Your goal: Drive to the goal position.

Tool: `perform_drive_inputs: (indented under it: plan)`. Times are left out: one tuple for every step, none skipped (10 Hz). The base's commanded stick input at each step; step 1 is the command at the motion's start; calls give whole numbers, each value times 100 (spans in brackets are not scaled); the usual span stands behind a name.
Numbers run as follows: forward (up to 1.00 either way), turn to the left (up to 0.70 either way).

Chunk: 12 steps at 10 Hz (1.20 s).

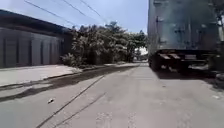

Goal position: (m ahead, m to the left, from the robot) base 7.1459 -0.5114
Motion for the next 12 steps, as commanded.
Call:
perform_drive_inputs:
  plan:
    - [70,0]
    - [70,0]
    - [70,0]
    - [70,0]
    - [70,0]
    - [70,0]
    - [70,0]
    - [70,-4]
    - [70,-17]
    - [70,-28]
    - [70,-34]
    - [70,-34]
